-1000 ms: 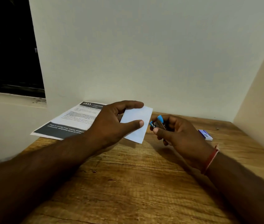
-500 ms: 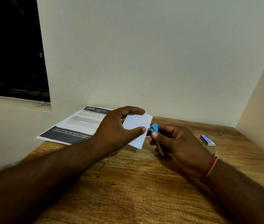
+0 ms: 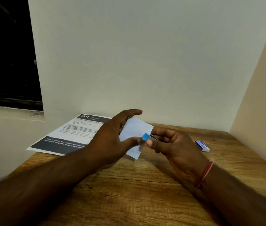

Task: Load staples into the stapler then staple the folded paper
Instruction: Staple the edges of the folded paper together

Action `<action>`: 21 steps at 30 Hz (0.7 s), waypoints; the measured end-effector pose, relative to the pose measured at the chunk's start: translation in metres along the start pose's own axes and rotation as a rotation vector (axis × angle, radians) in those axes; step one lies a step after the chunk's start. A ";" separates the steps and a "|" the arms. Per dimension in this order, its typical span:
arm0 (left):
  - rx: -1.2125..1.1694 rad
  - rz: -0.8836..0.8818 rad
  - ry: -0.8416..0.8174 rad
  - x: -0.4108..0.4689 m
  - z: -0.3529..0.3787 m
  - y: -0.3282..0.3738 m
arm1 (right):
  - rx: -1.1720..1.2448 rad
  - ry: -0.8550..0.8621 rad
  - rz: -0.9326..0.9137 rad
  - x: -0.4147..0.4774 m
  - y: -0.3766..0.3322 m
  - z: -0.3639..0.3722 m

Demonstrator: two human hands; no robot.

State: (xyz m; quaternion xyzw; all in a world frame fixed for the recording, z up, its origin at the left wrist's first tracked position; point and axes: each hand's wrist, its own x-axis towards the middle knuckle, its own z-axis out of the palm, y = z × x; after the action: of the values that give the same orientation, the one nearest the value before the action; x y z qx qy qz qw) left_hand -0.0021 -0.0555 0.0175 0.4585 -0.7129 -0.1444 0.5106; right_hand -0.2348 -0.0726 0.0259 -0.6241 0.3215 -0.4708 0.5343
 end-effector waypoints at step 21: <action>0.239 0.236 0.103 0.006 -0.007 0.000 | -0.699 0.157 -0.481 0.004 -0.005 -0.012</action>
State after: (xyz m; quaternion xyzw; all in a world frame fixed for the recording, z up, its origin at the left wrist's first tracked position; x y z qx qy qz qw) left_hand 0.0039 -0.0586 0.0238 0.4360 -0.7466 0.0260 0.5019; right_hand -0.2448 -0.0789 0.0315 -0.7872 0.3468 -0.4905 0.1398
